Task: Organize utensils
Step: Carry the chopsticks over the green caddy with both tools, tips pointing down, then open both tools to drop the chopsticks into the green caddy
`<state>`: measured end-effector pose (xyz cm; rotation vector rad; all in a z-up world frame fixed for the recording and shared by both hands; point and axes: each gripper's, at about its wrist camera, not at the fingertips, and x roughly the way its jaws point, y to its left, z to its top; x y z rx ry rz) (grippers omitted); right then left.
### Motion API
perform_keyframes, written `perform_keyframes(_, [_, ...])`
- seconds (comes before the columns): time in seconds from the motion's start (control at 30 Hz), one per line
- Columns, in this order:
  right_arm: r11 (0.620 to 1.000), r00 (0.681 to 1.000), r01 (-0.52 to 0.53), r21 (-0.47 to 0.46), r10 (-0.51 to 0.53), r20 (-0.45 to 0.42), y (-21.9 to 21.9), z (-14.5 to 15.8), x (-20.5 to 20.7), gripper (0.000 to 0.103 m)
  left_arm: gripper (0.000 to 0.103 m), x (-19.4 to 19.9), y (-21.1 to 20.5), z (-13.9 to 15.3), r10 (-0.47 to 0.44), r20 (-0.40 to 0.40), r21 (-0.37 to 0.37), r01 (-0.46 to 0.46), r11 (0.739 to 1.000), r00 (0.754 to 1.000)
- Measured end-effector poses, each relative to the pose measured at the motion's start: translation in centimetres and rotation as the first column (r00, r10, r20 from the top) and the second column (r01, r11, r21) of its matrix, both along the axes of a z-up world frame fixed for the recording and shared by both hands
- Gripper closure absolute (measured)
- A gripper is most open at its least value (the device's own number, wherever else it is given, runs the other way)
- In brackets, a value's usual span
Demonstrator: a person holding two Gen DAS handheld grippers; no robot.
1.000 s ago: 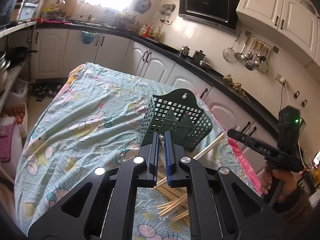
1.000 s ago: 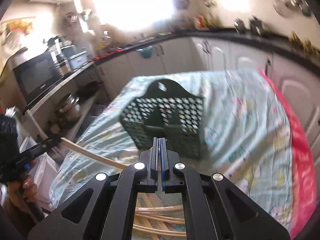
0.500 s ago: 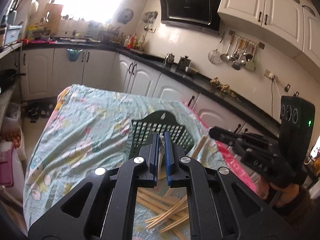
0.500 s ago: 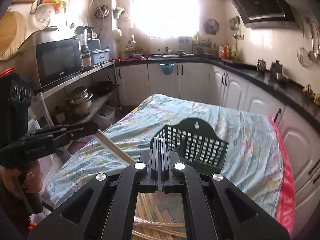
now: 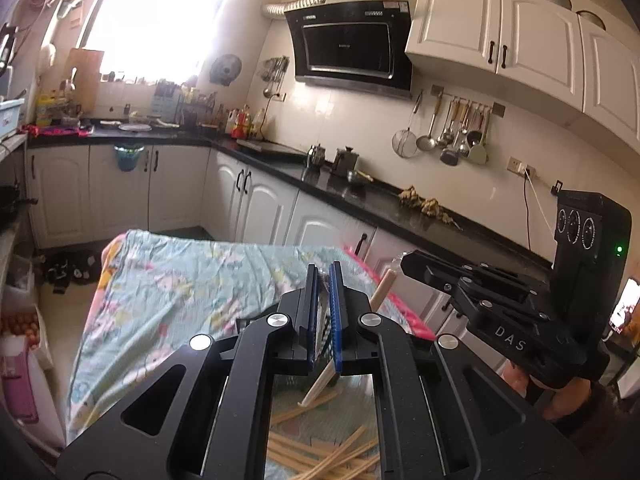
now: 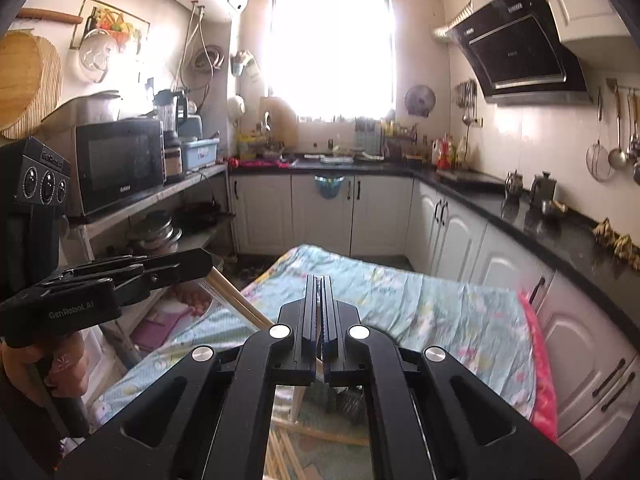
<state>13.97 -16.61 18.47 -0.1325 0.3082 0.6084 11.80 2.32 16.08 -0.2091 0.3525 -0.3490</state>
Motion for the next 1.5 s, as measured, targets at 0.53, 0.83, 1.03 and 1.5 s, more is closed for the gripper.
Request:
perform_keyframes(0.53, [0.993, 0.992, 0.108, 0.035, -0.110, 0.054, -2.1, 3.7, 3.6, 0.101, 0.100, 3.2, -0.2, 1.7, 0.010, 0.009, 0.008, -0.011, 1.000, 1.000])
perform_keyframes(0.83, [0.989, 0.989, 0.143, 0.024, -0.144, 0.033, -2.8, 1.9, 6.1, 0.101, 0.100, 5.6, -0.8, -0.6, 0.015, -0.041, 0.024, -0.014, 1.000, 0.999])
perform_keyframes(1.03, [0.987, 0.987, 0.158, 0.013, -0.158, -0.009, -3.0, -0.3, 7.5, 0.101, 0.100, 6.7, -1.3, -2.6, 0.012, -0.076, 0.027, -0.010, 1.000, 0.997])
perform_keyframes(1.5, [0.981, 0.973, 0.193, -0.003, -0.191, -0.130, -3.2, -5.6, 9.5, 0.088, 0.083, 8.2, -1.5, -6.6, 0.019, -0.159, 0.010, -0.017, 1.000, 0.987])
